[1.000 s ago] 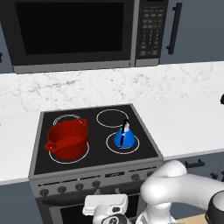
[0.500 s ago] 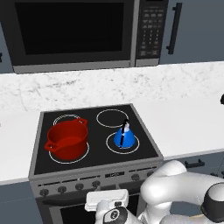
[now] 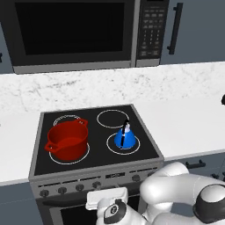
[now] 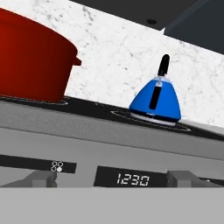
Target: Pick the kettle from the counter and place it on a stove burner. Then turn the burner on.
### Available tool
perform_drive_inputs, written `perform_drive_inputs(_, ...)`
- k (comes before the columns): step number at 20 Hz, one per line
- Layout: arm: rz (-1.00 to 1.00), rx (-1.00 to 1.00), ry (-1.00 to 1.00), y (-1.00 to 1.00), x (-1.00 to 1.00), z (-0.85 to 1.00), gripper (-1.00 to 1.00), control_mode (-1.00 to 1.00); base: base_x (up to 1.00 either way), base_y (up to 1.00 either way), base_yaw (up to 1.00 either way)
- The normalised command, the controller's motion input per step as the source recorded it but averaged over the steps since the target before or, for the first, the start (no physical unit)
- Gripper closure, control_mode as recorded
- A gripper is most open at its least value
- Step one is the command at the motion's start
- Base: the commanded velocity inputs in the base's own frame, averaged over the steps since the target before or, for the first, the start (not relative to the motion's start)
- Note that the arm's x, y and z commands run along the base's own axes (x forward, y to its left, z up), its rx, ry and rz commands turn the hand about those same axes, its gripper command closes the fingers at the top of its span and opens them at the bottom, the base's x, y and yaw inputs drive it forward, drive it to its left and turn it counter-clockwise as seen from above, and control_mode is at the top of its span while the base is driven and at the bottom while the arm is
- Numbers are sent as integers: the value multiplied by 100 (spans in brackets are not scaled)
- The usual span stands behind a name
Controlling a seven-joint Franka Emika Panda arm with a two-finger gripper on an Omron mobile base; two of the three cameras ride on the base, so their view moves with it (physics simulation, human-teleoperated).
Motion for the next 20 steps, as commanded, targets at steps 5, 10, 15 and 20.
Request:
perform_drive_inputs(5, 4, 0, 0, 17, 0, -26, -100, -100, 0, 0, 0)
perform_drive_inputs(10, 1, 0, 0, 20, 3, -15, -100, -100, 0, 0, 0)
perform_drive_inputs(15, 0, 0, 0, 2, 15, -19, -100, -100, 0, 0, 0)
perform_drive_inputs(20, 0, 0, 0, 0, 28, -6, -100, -100, 0, 0, 0)
